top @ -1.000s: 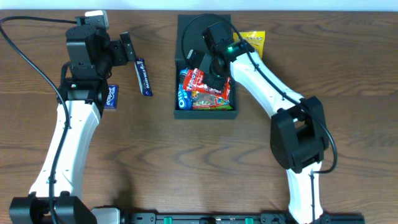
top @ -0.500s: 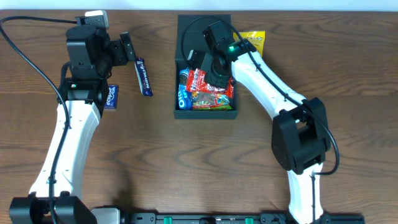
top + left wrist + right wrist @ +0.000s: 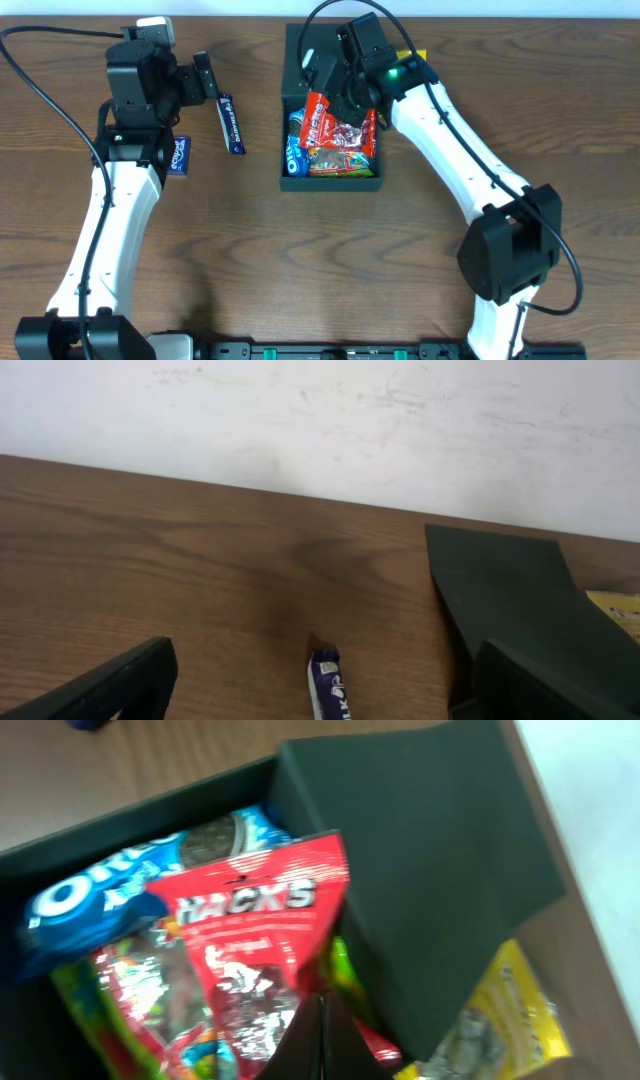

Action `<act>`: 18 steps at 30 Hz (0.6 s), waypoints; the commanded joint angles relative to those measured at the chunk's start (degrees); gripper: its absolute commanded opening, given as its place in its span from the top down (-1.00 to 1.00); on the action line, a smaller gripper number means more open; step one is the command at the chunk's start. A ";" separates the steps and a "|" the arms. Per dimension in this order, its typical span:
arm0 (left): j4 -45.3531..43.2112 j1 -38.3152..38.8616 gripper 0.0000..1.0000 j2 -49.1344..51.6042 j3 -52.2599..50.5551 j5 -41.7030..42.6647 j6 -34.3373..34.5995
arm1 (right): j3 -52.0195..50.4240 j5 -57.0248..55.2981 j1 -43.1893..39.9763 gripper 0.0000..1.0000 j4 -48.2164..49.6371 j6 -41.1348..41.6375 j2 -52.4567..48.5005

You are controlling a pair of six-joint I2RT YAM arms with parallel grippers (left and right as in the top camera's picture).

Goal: Pack container
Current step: 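Push the red Hacks bag down into the box with the right gripper, then reach the right gripper to the yellow Hacks bag and grasp it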

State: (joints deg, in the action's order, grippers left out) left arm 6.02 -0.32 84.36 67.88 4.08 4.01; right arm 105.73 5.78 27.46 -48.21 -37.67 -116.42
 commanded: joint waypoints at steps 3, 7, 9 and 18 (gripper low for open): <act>0.15 -0.15 -0.91 -1.03 1.09 -0.22 -0.85 | 0.22 2.86 0.72 0.97 -2.99 1.03 -3.37; 0.83 -0.15 -0.90 -1.03 1.09 -0.22 -0.85 | 0.22 2.58 0.57 0.97 -2.99 2.08 -6.43; 1.16 -0.15 -0.90 -1.03 1.09 -0.22 -0.85 | 0.22 2.58 0.57 0.97 -2.54 2.10 -7.50; 2.67 -0.15 -0.90 -1.03 1.09 -0.24 -0.87 | 0.22 -4.76 0.57 0.98 1.36 6.78 -13.99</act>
State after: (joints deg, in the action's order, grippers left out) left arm 8.38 -0.32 84.36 67.88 4.08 4.01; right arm 105.73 5.76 27.46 -47.77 -34.65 -128.18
